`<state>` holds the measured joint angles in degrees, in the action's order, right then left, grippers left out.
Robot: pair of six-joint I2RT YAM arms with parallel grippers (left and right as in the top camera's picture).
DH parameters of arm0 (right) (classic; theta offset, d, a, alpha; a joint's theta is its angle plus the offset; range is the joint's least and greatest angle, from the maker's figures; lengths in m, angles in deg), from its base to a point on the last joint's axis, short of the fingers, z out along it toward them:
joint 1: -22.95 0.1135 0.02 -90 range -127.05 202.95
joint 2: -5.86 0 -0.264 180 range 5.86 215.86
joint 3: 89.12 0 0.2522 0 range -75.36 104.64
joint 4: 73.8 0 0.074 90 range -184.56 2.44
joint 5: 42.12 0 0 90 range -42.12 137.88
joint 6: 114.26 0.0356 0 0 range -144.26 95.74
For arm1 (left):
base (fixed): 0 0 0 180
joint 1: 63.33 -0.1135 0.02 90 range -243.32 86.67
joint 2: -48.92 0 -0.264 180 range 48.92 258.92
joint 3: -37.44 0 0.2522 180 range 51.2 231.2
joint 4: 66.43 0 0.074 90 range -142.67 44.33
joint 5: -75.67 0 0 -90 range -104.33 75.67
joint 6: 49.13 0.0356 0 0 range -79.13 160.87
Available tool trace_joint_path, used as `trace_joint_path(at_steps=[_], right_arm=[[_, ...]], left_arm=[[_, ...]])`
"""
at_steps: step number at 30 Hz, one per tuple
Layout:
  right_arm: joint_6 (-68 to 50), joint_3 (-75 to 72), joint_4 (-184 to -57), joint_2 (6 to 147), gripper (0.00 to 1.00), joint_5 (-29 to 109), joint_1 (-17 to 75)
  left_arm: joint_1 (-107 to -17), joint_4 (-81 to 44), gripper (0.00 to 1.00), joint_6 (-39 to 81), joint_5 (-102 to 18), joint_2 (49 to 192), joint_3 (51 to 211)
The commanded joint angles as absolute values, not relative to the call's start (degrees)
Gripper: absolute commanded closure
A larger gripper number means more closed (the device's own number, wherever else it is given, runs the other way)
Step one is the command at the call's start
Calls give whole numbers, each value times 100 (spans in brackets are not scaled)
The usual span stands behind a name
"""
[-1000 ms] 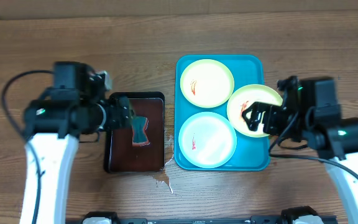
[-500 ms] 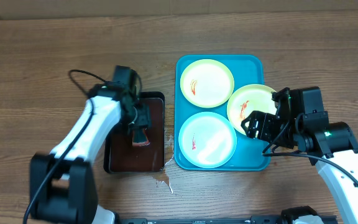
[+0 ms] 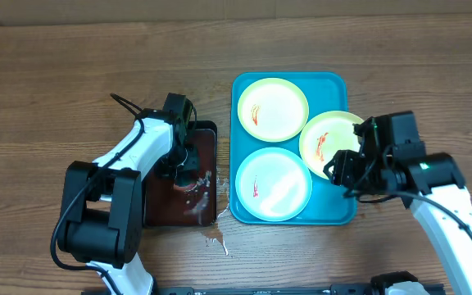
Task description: Clean dirty plates on tray and stack at the side
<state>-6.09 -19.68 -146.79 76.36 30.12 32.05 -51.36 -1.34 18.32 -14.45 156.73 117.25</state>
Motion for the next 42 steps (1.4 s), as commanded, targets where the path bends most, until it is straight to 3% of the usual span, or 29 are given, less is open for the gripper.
trace_joint_path(at_steps=[1, 13, 19, 26, 33, 38, 42], right_arm=[[-666, -1992, -14655, 7920, 59, 3147, 3234], [-650, -2079, -14414, 8875, 59, 3285, 3308], [-642, -2648, -13330, 9258, 60, 3315, 3887], [-146, -3028, -12419, 9313, 61, 4404, 4357], [-124, -3203, -12025, 9623, 78, 4389, 4364], [10, -3203, -11916, 9745, 96, 4380, 4362], [303, -3201, -11894, 9745, 96, 4419, 4362]], left_arm=[[-5118, 106, 96, 1769, -1456, 15682, 11941], [-5118, 891, 96, 1968, -1580, 14786, 12503], [-5118, 1232, 96, 2125, -1582, 14076, 12649], [-5118, 1518, 96, 2224, -1585, 13503, 12723], [-5114, 1604, 96, 2224, -1585, 13431, 12723], [-5042, 1470, 96, 2206, -1666, 13431, 12723], [-4821, 1208, 96, 2195, -1932, 13442, 12723]])
